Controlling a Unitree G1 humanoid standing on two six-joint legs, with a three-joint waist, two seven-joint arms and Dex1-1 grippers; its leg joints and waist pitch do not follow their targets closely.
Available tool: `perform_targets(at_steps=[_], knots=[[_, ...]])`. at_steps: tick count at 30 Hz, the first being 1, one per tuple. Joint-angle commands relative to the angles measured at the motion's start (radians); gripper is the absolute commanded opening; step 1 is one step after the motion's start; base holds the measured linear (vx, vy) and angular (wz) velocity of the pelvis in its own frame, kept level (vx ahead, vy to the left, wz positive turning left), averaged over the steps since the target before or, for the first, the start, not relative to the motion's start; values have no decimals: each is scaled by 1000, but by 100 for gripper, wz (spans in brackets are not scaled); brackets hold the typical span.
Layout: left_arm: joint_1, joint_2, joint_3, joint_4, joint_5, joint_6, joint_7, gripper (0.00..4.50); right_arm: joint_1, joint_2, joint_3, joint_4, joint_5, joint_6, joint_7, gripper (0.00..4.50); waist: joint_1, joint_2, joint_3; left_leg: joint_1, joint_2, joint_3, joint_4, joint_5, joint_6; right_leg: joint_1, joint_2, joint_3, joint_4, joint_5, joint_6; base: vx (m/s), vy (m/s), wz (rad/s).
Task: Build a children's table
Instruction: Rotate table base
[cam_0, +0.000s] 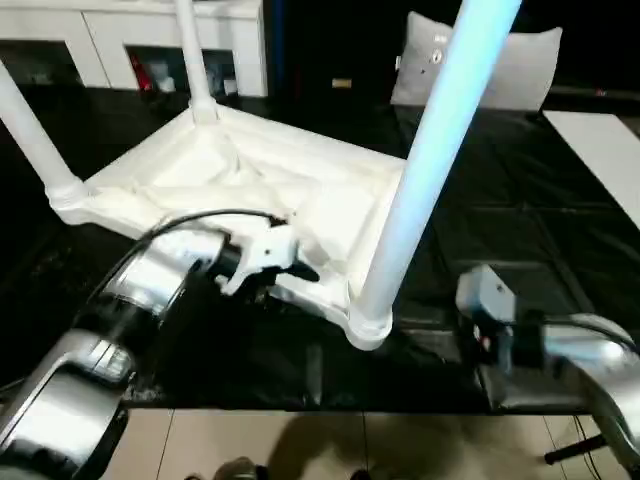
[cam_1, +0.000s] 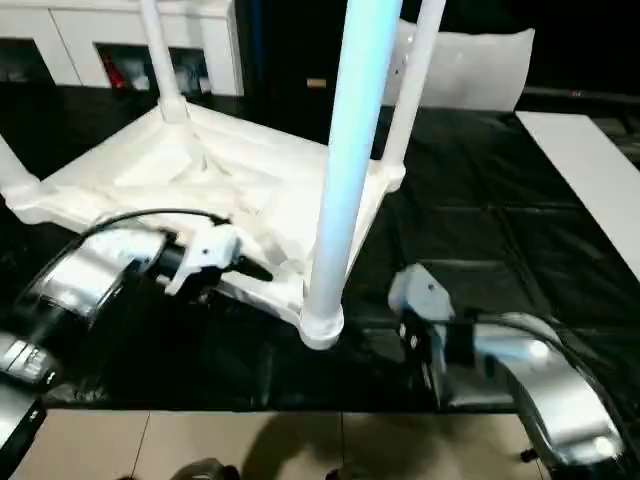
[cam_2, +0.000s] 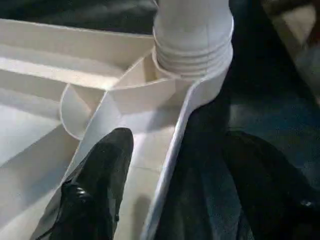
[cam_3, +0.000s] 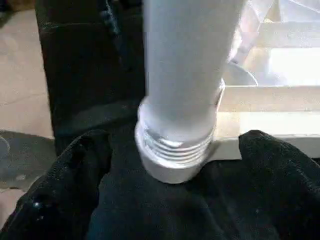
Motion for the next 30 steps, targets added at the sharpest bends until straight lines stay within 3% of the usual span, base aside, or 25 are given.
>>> perform_targets(at_steps=[1,3,4,7,12,13,16,18,23,29,30], knots=[[-25,-12,-11,49,25,-40,-15,281,-21,8,15,61,-21,-32,20,450,7,-1,-77,9,86,-24,-73,-77,87,51,-110,55,-66,25,-306,0,0,0],[-57,-40,-10,109,34,-80,-12,261,-69,40,30,189,-55,-96,21,450,9,0,-79,8,85,-22,-72,-80,87,51,-111,52,-65,32,-317,0,0,0],[-68,-50,-10,131,38,-94,-13,254,-86,50,34,236,-65,-119,21,450,9,5,-79,9,83,-21,-70,-79,83,47,-110,51,-65,34,-327,0,0,0],[-93,-70,-17,182,56,-127,-11,225,-114,65,41,340,-77,-171,35,450,15,0,-77,7,85,-19,-71,-94,83,51,-111,52,-67,34,-332,0,0,0],[-126,-97,-15,259,73,-191,13,202,-135,69,36,446,-86,-239,56,450,18,0,-70,12,90,-20,-78,-154,72,49,-112,51,-77,-73,-313,0,0,0],[-130,-100,-14,271,76,-198,18,175,-137,65,30,471,-84,-257,68,450,18,1,-71,12,89,-18,-78,-161,71,48,-112,51,-79,-88,-312,0,0,0],[-148,-113,-15,327,97,-232,13,161,-153,46,-5,594,-74,-357,144,450,21,-2,-67,17,88,-13,-78,-211,59,43,-113,51,-93,-184,-297,0,0,0],[-151,-116,-13,334,98,-236,13,147,-151,32,-19,618,-66,-381,167,450,27,-1,-66,22,92,-9,-80,-217,56,38,-109,51,-95,-196,-296,0,0,0],[-166,-128,-12,375,115,-261,19,118,-139,-10,-60,650,-25,-448,243,450,42,-5,-74,11,95,-6,-77,-153,99,44,-111,47,-79,-79,-300,0,0,0],[-186,-158,-3,428,135,-321,66,78,-167,-48,-112,711,23,-504,343,450,47,-5,-72,8,93,-4,-74,-156,123,42,-112,44,-86,-103,-303,0,0,0],[-188,-162,-2,433,136,-325,70,52,-173,-54,-119,722,28,-512,358,450,47,-6,-74,7,92,-4,-73,-156,125,44,-112,43,-86,-104,-303,0,0,0]])
